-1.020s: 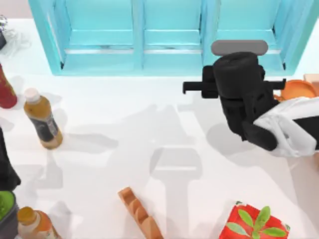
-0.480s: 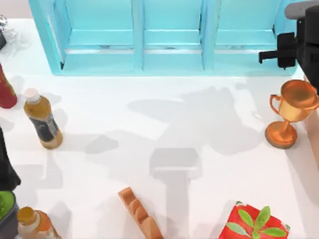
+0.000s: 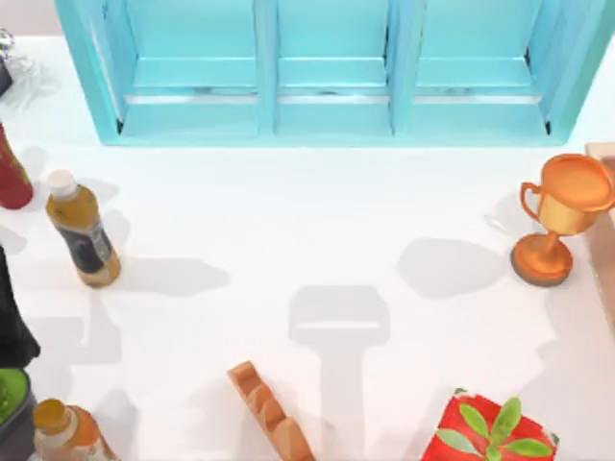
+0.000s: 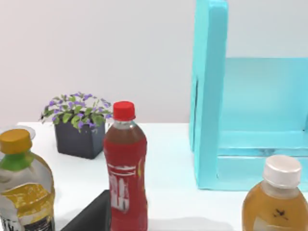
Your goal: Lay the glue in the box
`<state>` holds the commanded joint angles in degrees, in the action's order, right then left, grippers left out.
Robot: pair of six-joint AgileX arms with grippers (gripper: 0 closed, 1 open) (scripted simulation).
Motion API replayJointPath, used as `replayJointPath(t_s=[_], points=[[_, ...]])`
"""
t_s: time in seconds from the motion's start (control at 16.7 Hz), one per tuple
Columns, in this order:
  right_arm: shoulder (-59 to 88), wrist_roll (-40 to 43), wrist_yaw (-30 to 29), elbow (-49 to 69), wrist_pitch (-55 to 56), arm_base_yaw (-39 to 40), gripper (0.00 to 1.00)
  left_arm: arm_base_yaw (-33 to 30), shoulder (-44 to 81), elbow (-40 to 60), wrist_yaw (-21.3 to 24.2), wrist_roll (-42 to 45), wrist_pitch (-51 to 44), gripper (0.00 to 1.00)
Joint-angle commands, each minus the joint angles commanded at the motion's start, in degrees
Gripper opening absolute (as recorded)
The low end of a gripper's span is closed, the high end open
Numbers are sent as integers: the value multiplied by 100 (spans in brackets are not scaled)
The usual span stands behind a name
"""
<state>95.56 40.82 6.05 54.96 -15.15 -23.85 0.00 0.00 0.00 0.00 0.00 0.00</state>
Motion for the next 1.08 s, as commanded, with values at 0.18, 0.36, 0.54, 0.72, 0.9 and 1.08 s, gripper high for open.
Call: replayJointPath(t_s=[0.18,0.36,0.54,0.72,0.9,1.08], points=[[-83,1684,1489,121,-1238,-1069,0,0,0,0,0,0,0,100],[41,3212,2895,273,-2350,-1935,0,0,0,0,0,0,0,100],[276,4602,4116,423,-3314,-2539,0,0,0,0,0,0,0,100],[504,5674,5057,561,-4067,-2807,0,0,0,0,0,0,0,100],[688,6294,5629,658,-4556,-2853,0,0,0,0,0,0,0,100],[752,6455,5785,689,-4701,-2845,0,0,0,0,0,0,0,100]])
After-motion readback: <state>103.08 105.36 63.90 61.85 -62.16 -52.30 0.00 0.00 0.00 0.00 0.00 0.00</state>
